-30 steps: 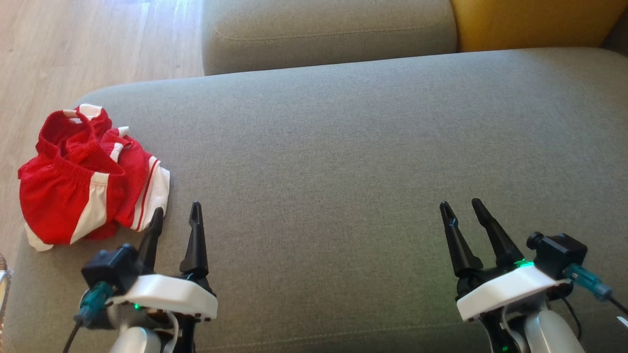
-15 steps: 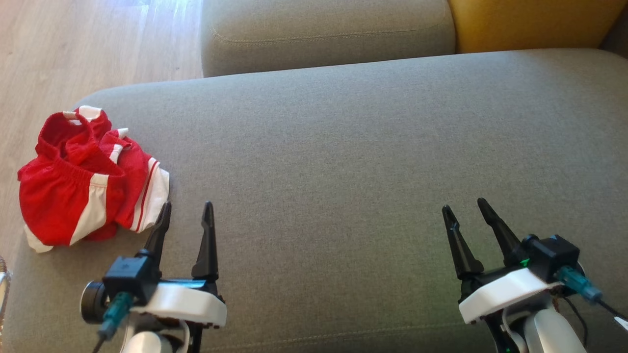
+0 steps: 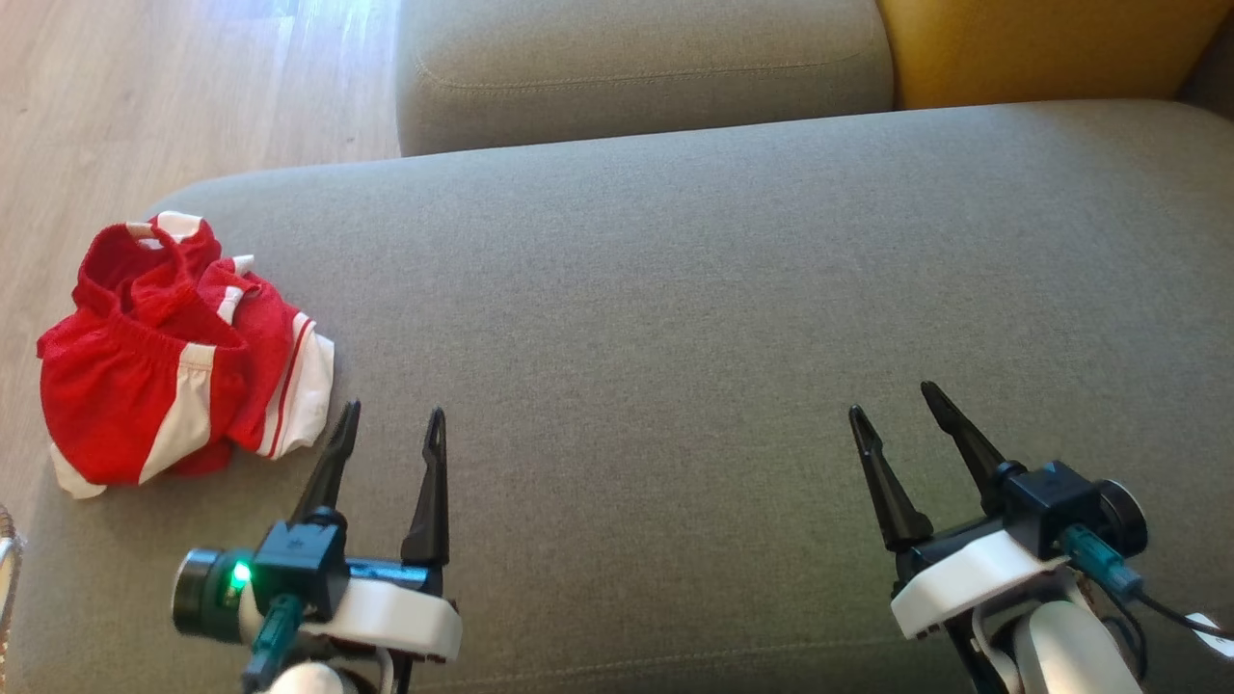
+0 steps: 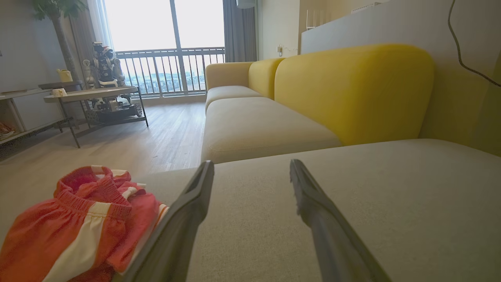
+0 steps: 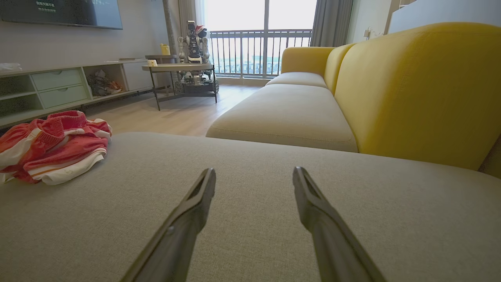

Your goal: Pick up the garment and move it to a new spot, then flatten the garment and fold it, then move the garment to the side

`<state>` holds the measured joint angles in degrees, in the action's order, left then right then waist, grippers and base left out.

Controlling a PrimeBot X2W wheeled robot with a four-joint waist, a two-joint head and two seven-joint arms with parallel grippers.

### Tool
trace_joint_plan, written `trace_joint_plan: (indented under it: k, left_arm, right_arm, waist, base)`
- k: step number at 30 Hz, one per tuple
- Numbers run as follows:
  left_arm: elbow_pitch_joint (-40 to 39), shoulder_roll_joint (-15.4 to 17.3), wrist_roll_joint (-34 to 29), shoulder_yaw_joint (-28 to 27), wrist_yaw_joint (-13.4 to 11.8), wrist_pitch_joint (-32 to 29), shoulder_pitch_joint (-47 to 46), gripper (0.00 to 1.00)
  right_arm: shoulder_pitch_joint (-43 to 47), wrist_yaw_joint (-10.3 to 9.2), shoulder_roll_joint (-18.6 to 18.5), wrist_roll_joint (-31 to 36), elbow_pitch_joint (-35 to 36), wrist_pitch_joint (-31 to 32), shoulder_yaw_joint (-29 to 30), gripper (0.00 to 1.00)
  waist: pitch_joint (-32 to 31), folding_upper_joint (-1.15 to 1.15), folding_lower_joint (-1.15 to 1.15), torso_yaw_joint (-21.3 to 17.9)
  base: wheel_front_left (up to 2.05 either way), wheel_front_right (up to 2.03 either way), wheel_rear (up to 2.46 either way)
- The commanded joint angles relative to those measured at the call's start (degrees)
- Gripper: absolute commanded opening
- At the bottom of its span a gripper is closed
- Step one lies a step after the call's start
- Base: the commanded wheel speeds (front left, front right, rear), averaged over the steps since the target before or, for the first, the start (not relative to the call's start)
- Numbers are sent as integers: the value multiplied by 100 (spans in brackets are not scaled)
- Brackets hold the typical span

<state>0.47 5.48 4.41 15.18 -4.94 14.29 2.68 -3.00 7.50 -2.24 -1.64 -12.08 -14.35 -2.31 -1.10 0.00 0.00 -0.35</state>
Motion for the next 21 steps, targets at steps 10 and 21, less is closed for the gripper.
trace_joint_plan:
  k: [10, 21]
  left_arm:
    - [128, -96, -83, -318, 120, 71, -138, 100]
    - [159, -166, -210, -433, 7, 71, -172, 100]
  right_arm:
    - [-261, -1, -64, 68, 165, -64, -151, 100]
    - [-195, -1, -64, 44, 267, -64, -369, 100]
  waist:
    - [34, 0, 0, 44]
    - [72, 0, 0, 560]
  base:
    - [0, 0, 0]
    - [0, 0, 0]
